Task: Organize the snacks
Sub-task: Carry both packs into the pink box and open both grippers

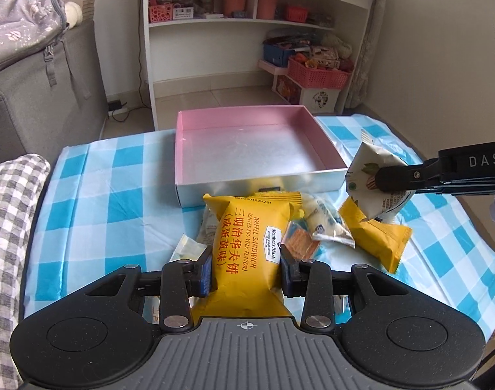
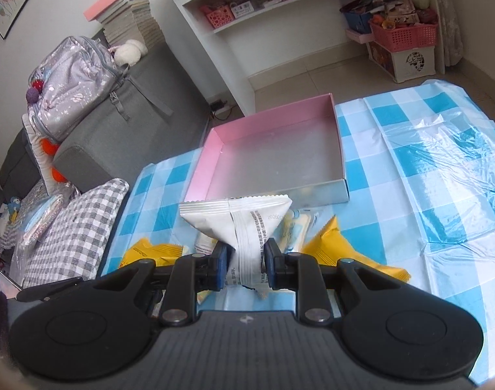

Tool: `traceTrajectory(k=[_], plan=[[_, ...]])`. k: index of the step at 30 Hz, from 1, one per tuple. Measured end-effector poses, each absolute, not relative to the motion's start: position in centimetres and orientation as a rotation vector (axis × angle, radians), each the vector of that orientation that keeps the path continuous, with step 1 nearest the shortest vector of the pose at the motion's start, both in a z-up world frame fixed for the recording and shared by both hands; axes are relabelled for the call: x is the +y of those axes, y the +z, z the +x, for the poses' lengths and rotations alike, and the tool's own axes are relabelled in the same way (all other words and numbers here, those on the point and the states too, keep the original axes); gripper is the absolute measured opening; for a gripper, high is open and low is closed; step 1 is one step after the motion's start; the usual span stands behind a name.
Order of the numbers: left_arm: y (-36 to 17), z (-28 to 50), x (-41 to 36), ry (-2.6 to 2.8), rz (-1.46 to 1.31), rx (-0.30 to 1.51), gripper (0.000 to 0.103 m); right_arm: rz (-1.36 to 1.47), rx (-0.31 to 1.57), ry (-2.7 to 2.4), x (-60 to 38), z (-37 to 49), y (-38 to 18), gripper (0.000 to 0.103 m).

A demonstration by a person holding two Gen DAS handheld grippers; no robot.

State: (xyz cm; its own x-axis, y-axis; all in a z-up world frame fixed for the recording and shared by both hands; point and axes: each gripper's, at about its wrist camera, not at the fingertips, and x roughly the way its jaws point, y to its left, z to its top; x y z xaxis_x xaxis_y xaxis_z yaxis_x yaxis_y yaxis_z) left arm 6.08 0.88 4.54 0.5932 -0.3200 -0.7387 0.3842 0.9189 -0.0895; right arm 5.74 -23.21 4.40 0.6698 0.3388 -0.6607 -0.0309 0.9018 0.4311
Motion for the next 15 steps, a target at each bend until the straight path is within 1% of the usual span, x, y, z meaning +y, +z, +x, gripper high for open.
traceTrajectory(k=[4, 9, 15], plan=[[5.1, 7.7, 0.3, -0.375, 0.067, 0.82, 0.036, 0.432, 0.8, 0.203, -23.0, 7.4, 4.6, 0.021], [5.0, 11.5, -0.4, -0.36, 0.054, 0.804, 0.036, 0.431, 0.834, 0.177, -22.5, 10.9, 3.0, 0.021], [3.5, 16.6, -1.7, -0.322, 0.056, 0.805, 0.036, 0.438, 0.839, 0.148, -23.2, 15.0, 1.4, 0.021]])
